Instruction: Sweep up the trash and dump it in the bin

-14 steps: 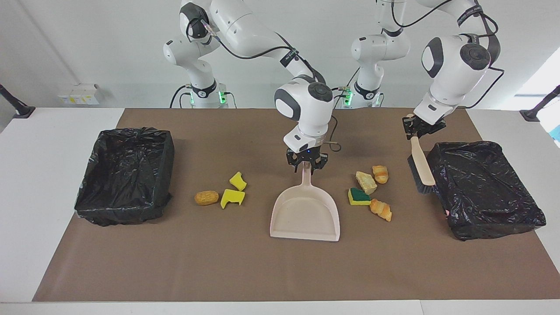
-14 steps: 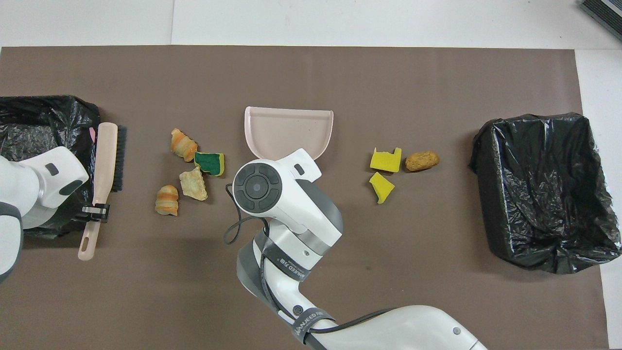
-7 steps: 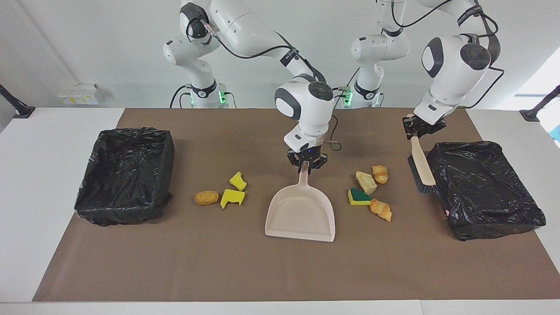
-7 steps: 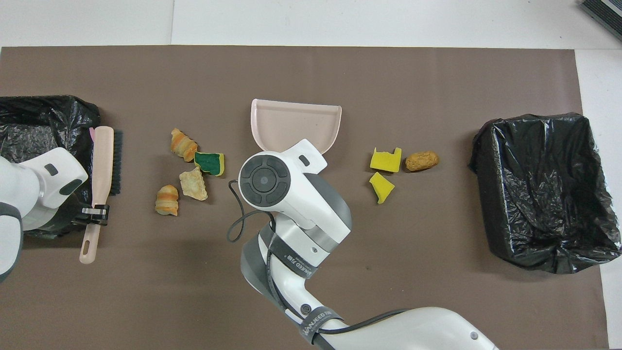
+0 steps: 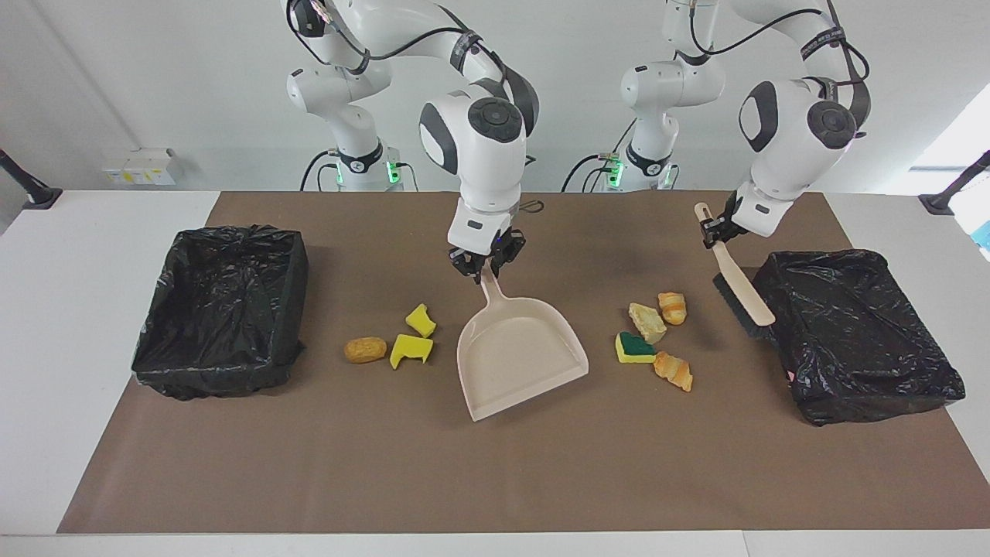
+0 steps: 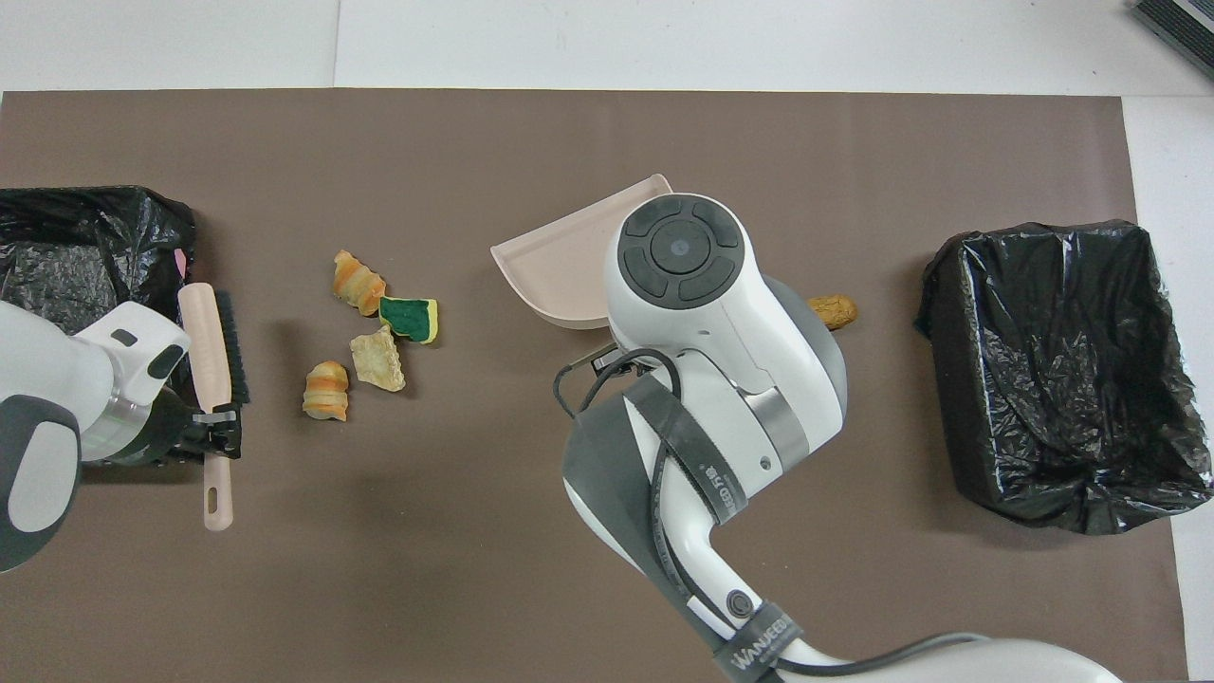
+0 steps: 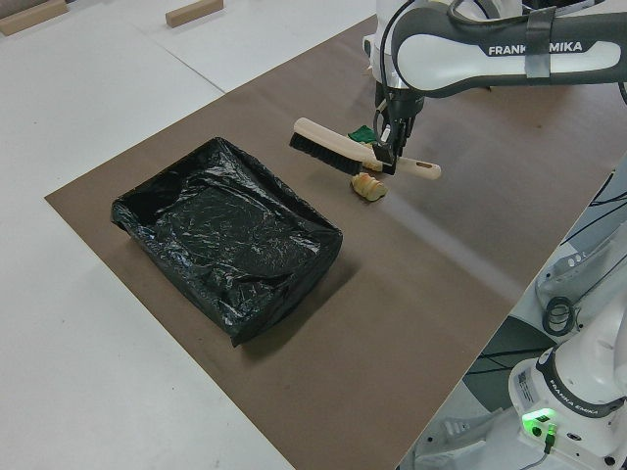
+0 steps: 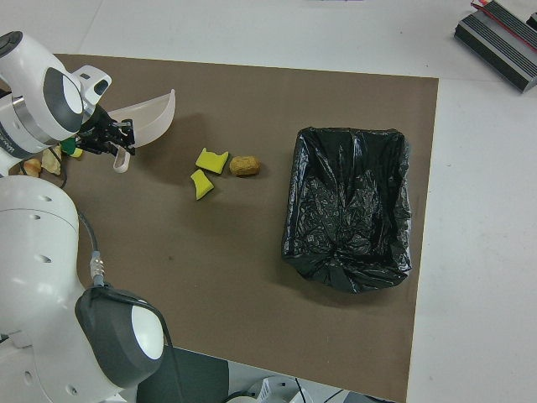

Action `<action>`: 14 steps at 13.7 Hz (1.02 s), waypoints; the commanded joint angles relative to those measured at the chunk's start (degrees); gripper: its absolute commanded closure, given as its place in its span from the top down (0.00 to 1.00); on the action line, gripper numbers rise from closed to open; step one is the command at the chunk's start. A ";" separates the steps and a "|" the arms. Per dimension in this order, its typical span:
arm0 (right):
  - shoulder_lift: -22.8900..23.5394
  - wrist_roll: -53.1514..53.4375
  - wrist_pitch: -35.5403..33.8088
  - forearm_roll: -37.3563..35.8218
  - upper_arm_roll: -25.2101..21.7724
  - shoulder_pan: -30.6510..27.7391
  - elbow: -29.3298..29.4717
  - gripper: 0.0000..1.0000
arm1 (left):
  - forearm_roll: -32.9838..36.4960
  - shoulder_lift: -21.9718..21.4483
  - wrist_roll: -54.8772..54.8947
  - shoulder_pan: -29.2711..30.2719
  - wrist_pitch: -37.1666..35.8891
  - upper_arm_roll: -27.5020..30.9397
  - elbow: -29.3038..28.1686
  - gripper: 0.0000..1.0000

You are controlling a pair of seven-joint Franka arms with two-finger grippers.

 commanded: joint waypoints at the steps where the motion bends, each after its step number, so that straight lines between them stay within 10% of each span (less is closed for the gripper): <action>1: -1.71 -12.47 -0.84 0.04 0.28 -1.11 -2.92 0.00 | -0.75 0.57 -1.01 -0.23 3.58 -0.50 -3.98 0.00; 14: -0.14 -44.51 8.47 -10.06 0.45 0.29 -11.37 0.00 | -0.84 1.62 -9.43 -9.63 12.29 -0.68 -10.05 0.00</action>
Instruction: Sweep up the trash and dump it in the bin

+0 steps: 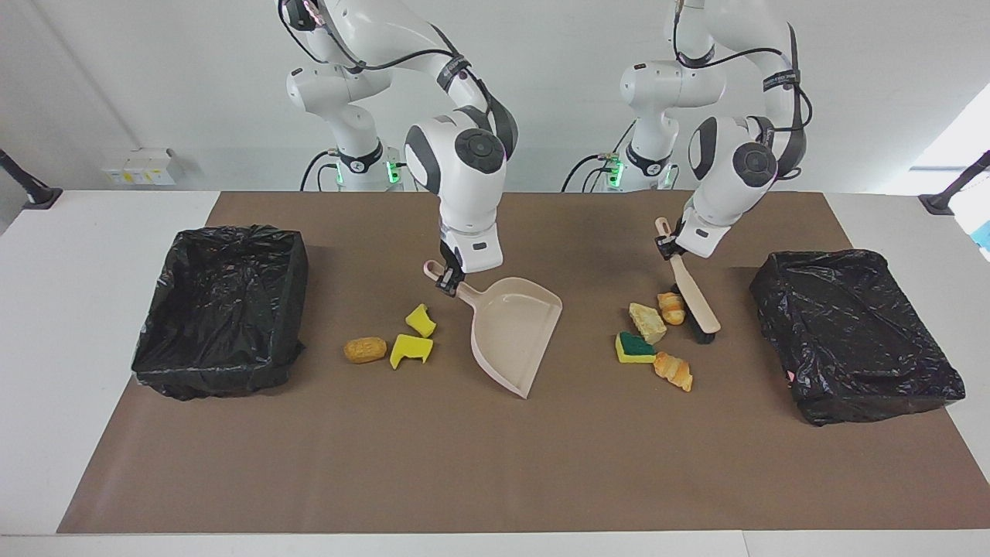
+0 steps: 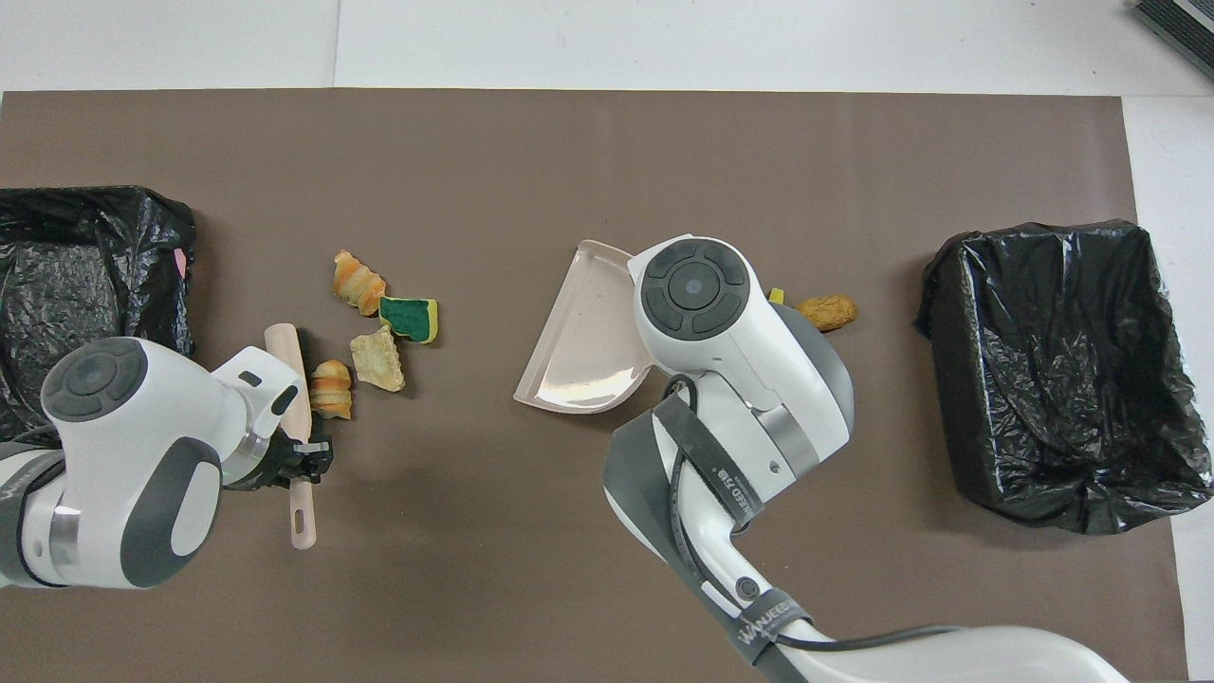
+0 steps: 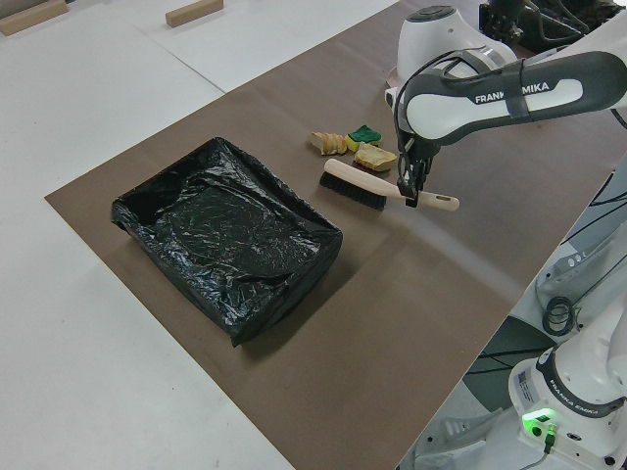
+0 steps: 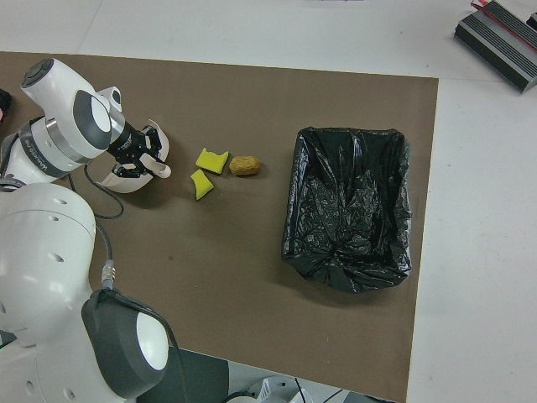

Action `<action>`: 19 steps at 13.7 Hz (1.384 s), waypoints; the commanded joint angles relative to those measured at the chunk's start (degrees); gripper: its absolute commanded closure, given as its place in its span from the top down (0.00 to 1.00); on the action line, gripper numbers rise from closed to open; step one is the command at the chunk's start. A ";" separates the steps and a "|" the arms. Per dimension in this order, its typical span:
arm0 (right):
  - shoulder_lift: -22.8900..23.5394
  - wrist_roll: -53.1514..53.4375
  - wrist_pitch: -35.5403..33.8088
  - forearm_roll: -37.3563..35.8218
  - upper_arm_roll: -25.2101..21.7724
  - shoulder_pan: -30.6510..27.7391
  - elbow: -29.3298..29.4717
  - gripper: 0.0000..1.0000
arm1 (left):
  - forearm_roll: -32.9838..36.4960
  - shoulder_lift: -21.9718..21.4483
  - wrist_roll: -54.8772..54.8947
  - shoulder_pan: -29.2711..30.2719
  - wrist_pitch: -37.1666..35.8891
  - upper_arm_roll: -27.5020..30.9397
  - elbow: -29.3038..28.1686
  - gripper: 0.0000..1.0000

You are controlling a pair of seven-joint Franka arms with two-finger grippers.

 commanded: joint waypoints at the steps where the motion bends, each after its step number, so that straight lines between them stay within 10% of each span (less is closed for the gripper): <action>1: 1.33 -3.50 1.96 -3.83 0.32 2.10 -0.66 0.00 | -1.05 -0.49 -4.44 -3.52 1.83 0.57 -1.09 0.00; 10: 1.59 -14.40 4.86 -3.40 0.93 3.86 -0.40 0.00 | -2.99 4.52 -10.71 -18.10 9.13 0.40 1.71 0.00; 19: 1.77 -14.13 6.18 -2.70 1.11 3.60 -1.01 0.00 | -5.87 3.64 -3.85 -21.65 -5.94 0.75 11.10 0.00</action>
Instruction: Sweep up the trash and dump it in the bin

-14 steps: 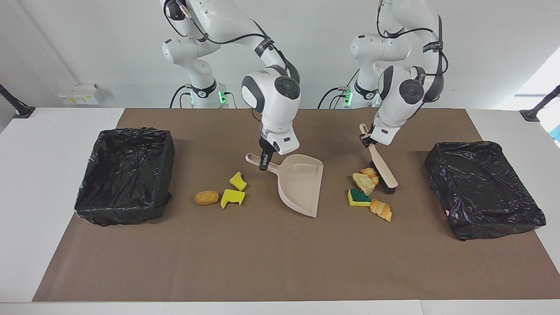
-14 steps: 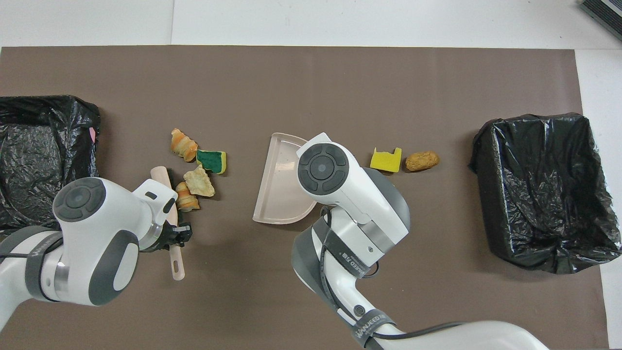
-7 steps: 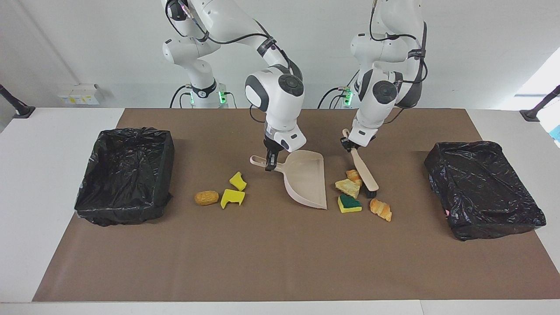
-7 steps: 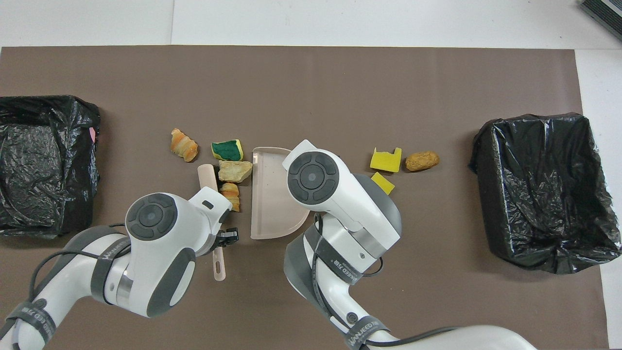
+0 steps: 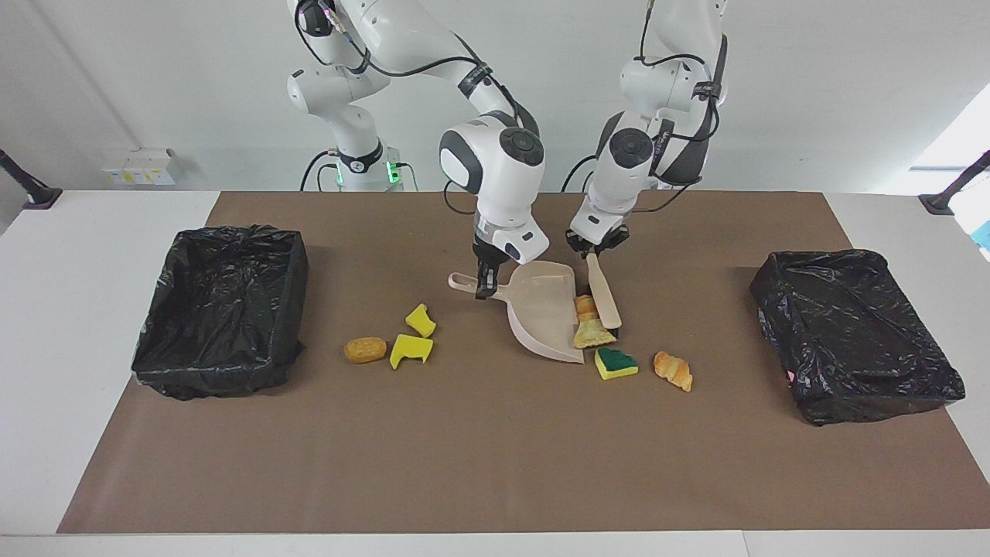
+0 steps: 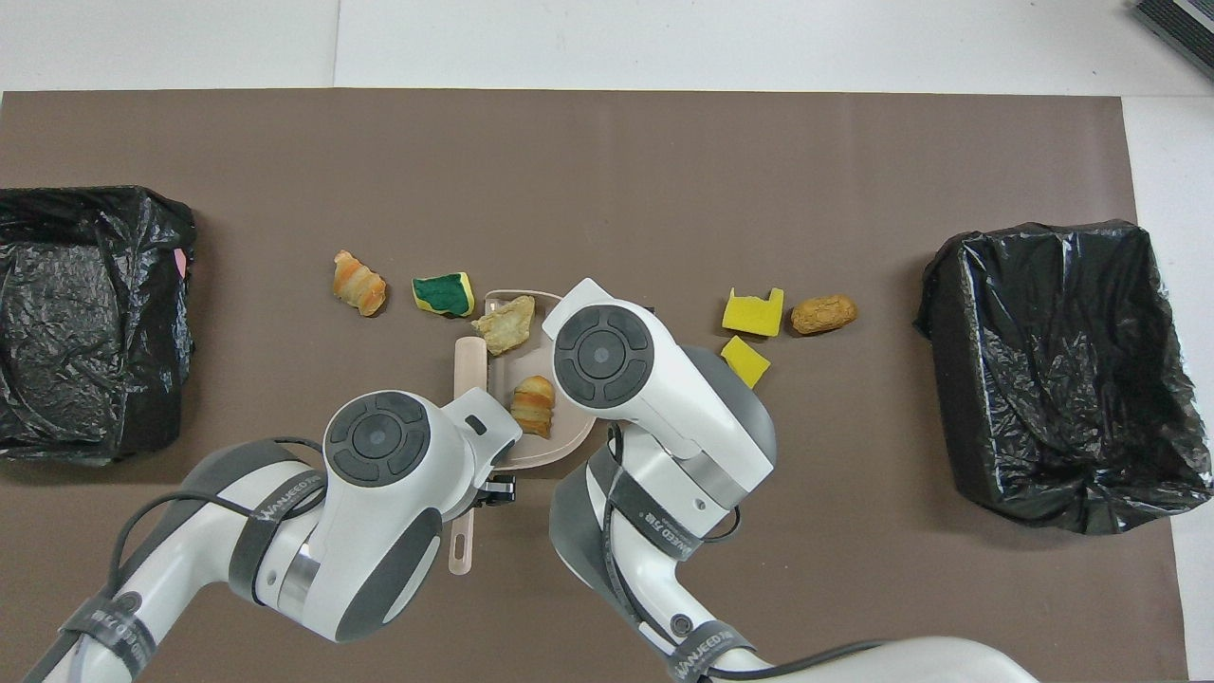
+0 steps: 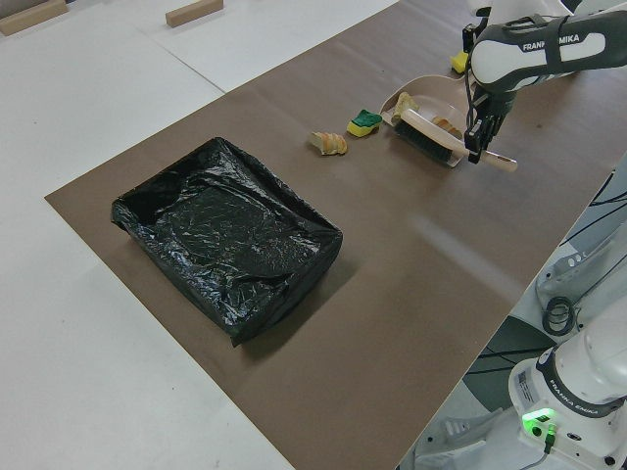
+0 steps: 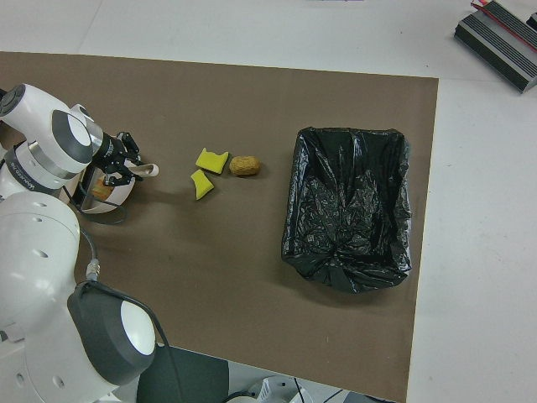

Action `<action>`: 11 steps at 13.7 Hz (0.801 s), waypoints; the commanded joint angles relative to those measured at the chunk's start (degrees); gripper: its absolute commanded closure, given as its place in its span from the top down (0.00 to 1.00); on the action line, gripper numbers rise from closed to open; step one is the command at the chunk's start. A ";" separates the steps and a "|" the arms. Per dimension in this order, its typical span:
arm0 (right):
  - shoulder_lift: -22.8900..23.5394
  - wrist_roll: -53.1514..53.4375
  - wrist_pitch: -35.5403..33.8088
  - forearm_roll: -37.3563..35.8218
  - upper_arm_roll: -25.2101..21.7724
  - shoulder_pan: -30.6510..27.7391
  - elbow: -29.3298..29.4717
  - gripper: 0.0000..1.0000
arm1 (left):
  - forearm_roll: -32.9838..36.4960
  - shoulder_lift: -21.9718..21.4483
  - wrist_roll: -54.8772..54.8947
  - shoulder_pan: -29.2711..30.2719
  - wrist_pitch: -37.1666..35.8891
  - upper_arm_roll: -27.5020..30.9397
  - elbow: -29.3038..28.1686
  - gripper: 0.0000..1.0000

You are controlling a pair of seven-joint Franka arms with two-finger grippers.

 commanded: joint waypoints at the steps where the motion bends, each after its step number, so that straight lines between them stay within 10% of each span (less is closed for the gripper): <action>1: -0.01 -1.58 0.84 0.13 0.49 -0.66 -0.38 0.00 | -2.74 0.20 3.25 3.58 -9.21 0.93 6.83 0.00; 11: 1.21 2.98 -4.33 -0.40 0.40 -1.19 3.74 0.00 | -2.58 7.04 24.33 24.60 -8.10 1.01 18.16 0.00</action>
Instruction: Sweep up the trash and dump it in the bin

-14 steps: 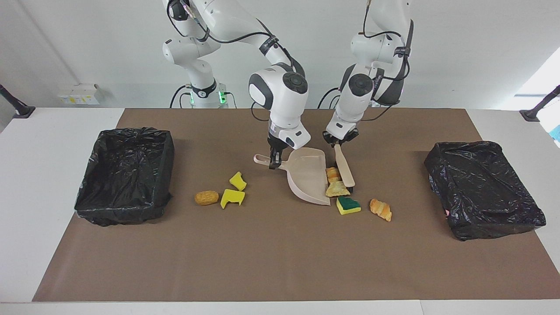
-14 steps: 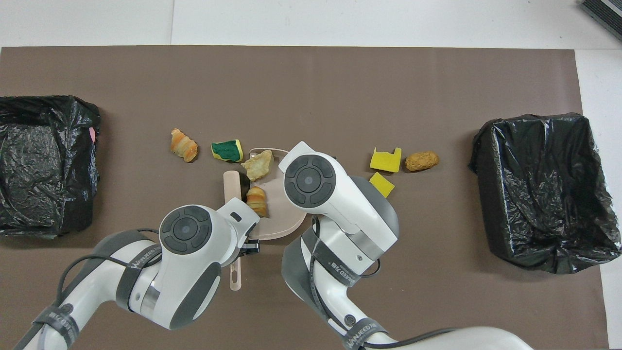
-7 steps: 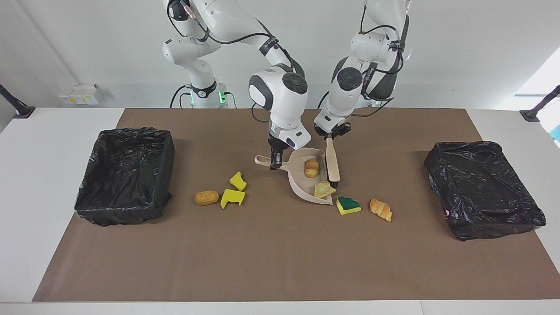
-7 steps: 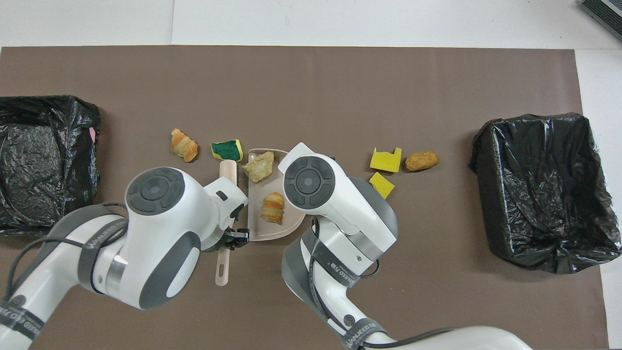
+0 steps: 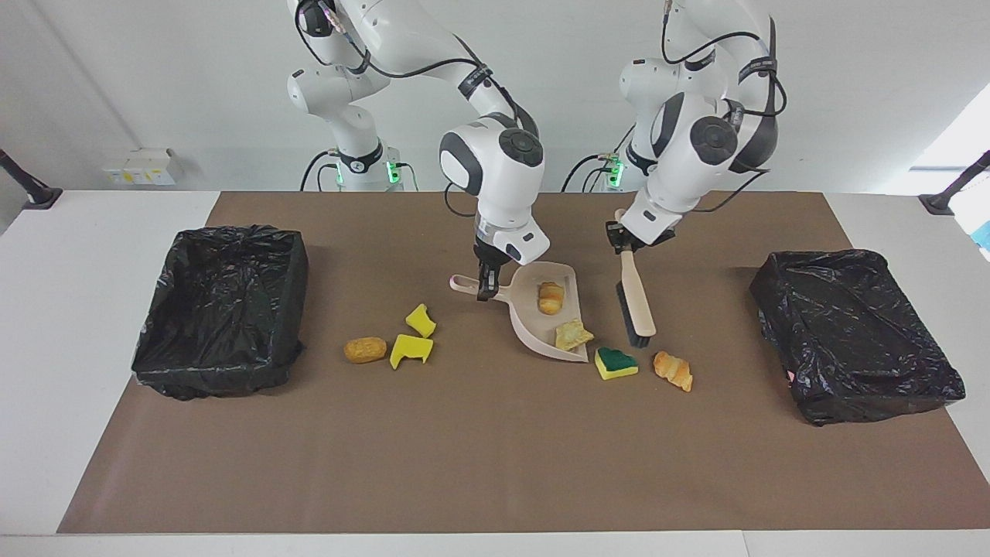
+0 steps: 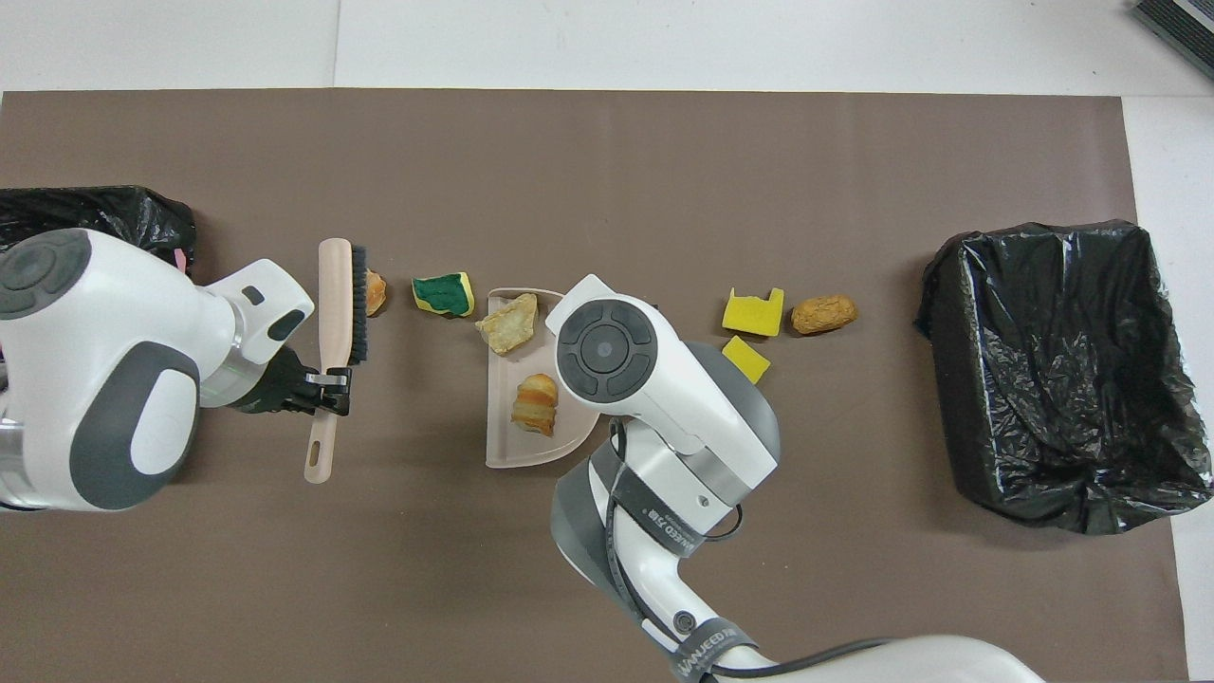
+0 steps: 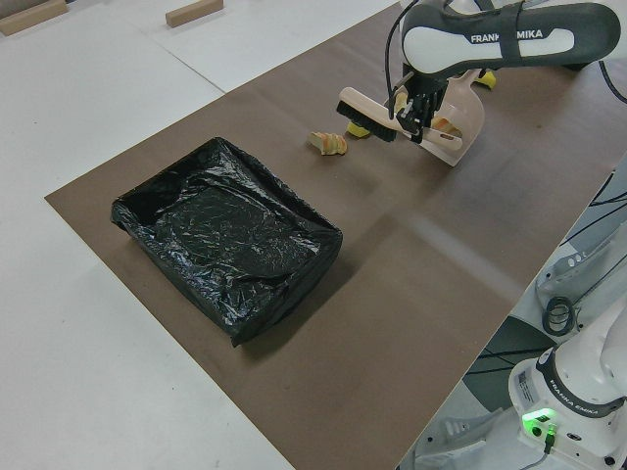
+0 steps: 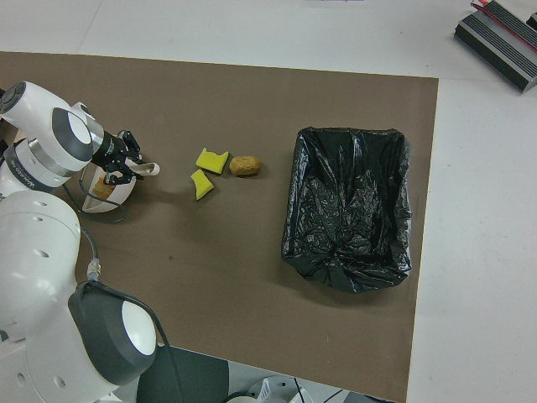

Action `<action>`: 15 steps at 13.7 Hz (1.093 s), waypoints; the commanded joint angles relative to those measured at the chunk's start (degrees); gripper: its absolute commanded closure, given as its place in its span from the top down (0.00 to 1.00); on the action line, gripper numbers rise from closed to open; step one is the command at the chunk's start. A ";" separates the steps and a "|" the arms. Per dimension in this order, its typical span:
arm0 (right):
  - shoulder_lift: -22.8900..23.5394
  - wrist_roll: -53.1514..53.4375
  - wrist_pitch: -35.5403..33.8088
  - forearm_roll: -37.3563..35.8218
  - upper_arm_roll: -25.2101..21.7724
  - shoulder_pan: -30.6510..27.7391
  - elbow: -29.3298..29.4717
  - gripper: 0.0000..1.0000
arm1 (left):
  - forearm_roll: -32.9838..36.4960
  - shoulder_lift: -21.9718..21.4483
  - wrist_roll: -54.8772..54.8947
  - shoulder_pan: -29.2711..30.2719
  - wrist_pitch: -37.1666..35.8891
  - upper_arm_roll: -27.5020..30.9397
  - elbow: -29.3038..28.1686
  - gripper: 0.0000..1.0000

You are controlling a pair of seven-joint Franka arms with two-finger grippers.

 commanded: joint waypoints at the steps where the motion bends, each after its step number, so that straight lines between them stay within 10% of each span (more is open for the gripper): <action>1: 1.53 3.22 -3.75 -0.14 0.50 -0.88 3.56 0.00 | 3.59 6.12 3.25 2.74 -0.56 -0.60 7.98 0.00; 15: 4.08 7.18 -2.90 0.12 0.50 -1.32 5.85 0.00 | 6.78 11.68 8.71 -1.02 4.81 -0.77 2.29 0.00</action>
